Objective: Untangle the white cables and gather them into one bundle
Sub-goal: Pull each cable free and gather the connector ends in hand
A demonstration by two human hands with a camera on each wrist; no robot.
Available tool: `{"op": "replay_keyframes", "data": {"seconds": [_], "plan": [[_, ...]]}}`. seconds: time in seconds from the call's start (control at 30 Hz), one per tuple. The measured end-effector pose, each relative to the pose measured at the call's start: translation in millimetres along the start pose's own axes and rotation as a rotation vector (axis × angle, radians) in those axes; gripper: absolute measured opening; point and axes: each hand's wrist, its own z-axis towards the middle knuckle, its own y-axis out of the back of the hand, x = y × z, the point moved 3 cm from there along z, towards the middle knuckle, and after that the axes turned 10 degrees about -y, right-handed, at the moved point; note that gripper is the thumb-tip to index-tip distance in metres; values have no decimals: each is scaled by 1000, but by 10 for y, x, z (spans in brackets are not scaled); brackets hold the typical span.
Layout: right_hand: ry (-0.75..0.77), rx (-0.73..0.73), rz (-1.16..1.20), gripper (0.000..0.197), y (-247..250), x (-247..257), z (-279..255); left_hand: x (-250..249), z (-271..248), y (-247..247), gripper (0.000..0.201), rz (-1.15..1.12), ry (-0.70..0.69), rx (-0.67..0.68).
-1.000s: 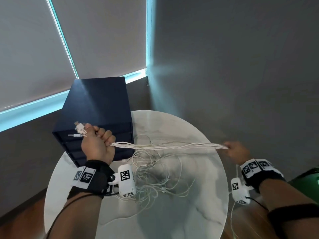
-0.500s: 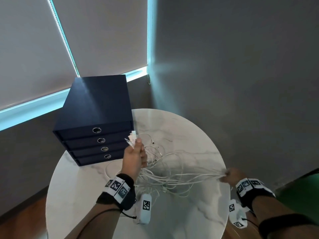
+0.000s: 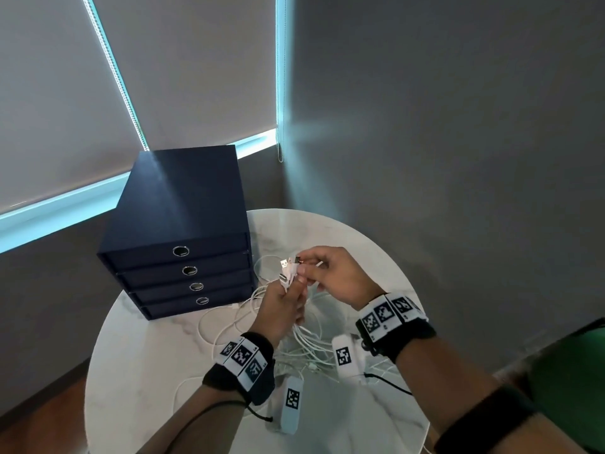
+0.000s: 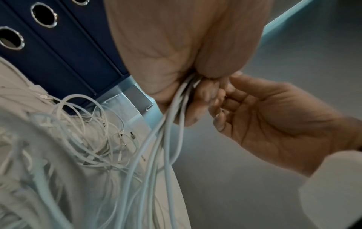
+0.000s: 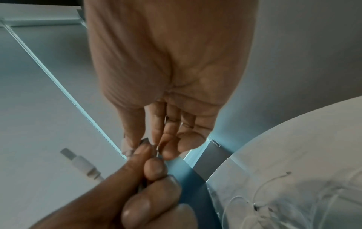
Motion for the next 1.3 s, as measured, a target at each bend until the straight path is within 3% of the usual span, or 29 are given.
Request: {"op": "replay_keyframes", "data": {"seconds": [0.1, 0.33, 0.4, 0.53, 0.67, 0.87, 0.97, 1.17, 1.3], "plan": [[-9, 6, 25, 35, -85, 13, 48, -9, -13, 47, 37, 4, -18, 32], [49, 146, -14, 38, -224, 5, 13, 60, -40, 88, 34, 0, 33, 41], [53, 118, -62, 30, -255, -35, 25, 110, -48, 89, 33, 11, 72, 42], [128, 80, -278, 37, -313, 11, -3, 97, -28, 72, 36, 47, 98, 43], [284, 39, -420, 30, -361, 80, -50, 20, -18, 69, 36, 68, 76, 58], [277, 79, -338, 39, -439, 100, -106, 56, -19, 128, 22, 61, 54, 34], [335, 54, -415, 23, -446, 99, -68, 49, -7, 141, 29, 49, 28, 45], [231, -62, -325, 11, -347, 103, 0, 75, -23, 91, 34, 0, 82, 36], [224, -103, -272, 23, -372, 51, -17, 42, -42, 52, 32, -22, 95, 20]]}}
